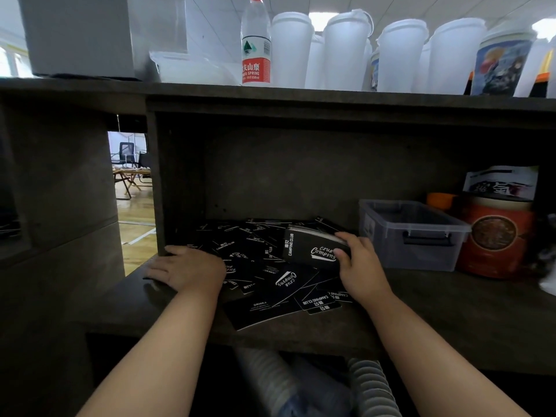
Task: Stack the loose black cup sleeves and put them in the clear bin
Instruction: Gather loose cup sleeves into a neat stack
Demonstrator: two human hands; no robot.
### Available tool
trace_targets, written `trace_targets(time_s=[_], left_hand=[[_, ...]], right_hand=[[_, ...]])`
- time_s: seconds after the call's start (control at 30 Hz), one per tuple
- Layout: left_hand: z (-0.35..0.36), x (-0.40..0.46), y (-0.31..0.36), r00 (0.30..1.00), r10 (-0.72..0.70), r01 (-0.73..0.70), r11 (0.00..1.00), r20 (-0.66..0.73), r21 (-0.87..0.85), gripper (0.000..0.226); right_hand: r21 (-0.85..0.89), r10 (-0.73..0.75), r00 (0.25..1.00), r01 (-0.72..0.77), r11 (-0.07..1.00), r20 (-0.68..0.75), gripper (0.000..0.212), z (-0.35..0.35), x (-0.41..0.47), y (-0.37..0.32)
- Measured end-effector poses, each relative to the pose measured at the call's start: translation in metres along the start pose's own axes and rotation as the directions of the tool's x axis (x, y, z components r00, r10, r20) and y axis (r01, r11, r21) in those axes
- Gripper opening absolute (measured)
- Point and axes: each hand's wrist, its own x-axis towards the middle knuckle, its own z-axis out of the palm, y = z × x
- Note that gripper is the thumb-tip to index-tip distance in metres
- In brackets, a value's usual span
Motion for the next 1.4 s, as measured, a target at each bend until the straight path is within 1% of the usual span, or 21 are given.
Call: trace_targets(time_s=[0.07,0.13,0.23,0.3,0.43,0.5,0.6,0.67,0.7,0.77,0.8,0.87,0.93,0.97,1.03,1.07,1.13,1.2,1.27,1.33,1.4], left_hand=[[0.009,0.002,0.004,0.99,0.132,-0.13,0.991,-0.046,0.043,0.071],[0.012,0.002,0.002,0.975,0.209,-0.21,0.978,-0.076,-0.005,0.063],[0.008,0.006,-0.003,0.992,0.037,-0.043,0.998,-0.117,-0.048,0.076],[0.006,0.008,-0.002,0.996,-0.064,0.064,0.998,-0.063,-0.013,0.08],[0.01,0.006,0.003,0.996,-0.058,0.061,0.996,-0.062,0.06,0.062],[0.008,0.006,-0.001,0.993,-0.049,0.048,0.999,-0.11,-0.008,0.06],[-0.003,0.006,-0.008,0.984,-0.105,0.068,0.969,-0.146,-0.238,0.066],[-0.006,0.009,-0.011,0.979,-0.107,0.027,0.911,-0.172,-0.412,0.069],[-0.006,0.012,-0.011,0.975,-0.066,-0.057,0.849,-0.213,-0.526,0.067],[-0.006,0.014,-0.013,0.919,0.087,-0.351,0.624,-0.385,-0.698,0.056],[-0.007,0.011,-0.012,0.859,0.163,-0.492,0.531,-0.486,-0.69,0.053],[-0.008,0.005,-0.008,0.762,0.31,-0.644,0.45,-0.568,-0.618,0.049],[-0.002,0.001,-0.003,0.737,0.485,-0.674,0.478,-0.47,-0.563,0.039],[0.004,0.002,-0.002,0.736,0.563,-0.673,0.549,-0.377,-0.495,0.032],[0.011,0.006,-0.003,0.752,0.613,-0.656,0.662,-0.242,-0.363,0.025],[0.011,0.006,-0.003,0.764,0.597,-0.643,0.67,-0.245,-0.371,0.025],[0.005,0.003,-0.001,0.752,0.57,-0.656,0.594,-0.332,-0.466,0.021],[-0.001,-0.003,0.001,0.687,0.556,-0.724,0.461,-0.468,-0.514,0.015],[-0.004,-0.008,0.001,0.614,0.583,-0.784,0.374,-0.532,-0.495,0.016],[0.0,-0.008,0.001,0.581,0.659,-0.801,0.36,-0.477,-0.479,0.014],[0.005,-0.004,0.002,0.594,0.73,-0.775,0.406,-0.338,-0.485,0.011]], right_hand=[[0.0,0.0,1.0,0.0,1.0,0.0,0.039,0.0,0.0,0.0],[-0.002,0.0,1.0,0.0,1.0,-0.003,0.039,0.0,0.0,0.0],[0.006,0.004,1.0,-0.004,1.0,-0.003,0.039,0.0,0.0,0.001],[0.012,0.005,1.0,-0.005,1.0,-0.003,0.039,0.0,0.0,0.0],[0.01,0.007,1.0,-0.007,1.0,0.003,0.038,0.001,0.001,0.0],[0.007,0.017,1.0,-0.017,1.0,0.006,0.039,0.0,0.001,0.0],[0.005,0.016,1.0,-0.016,1.0,0.004,0.039,0.0,0.001,0.0],[0.006,0.016,1.0,-0.016,1.0,0.003,0.039,0.0,0.0,0.0],[0.008,0.017,1.0,-0.017,1.0,0.003,0.039,0.0,0.0,0.0],[0.007,0.019,1.0,-0.019,1.0,0.005,0.039,0.001,0.0,-0.001],[0.005,0.02,1.0,-0.021,1.0,0.007,0.04,0.0,0.0,-0.001],[0.003,0.02,1.0,-0.02,1.0,0.009,0.04,0.0,0.0,-0.002],[0.005,0.018,1.0,-0.018,1.0,0.006,0.04,0.0,0.0,-0.001],[0.004,0.019,1.0,-0.019,1.0,0.005,0.04,0.0,-0.001,-0.002],[0.005,0.022,1.0,-0.022,1.0,0.004,0.04,0.0,-0.001,-0.002],[0.007,0.023,1.0,-0.023,1.0,0.004,0.04,0.0,-0.001,-0.002],[0.012,0.025,1.0,-0.025,1.0,0.004,0.04,0.0,-0.001,-0.002],[0.022,0.024,1.0,-0.024,0.999,0.002,0.04,0.0,-0.001,-0.001],[0.027,0.025,1.0,-0.025,0.999,0.002,0.04,0.0,-0.001,-0.001],[0.029,0.027,1.0,-0.027,0.999,0.003,0.041,0.0,0.0,-0.001],[0.038,0.027,1.0,-0.027,0.999,0.002,0.041,0.0,0.0,-0.001]])
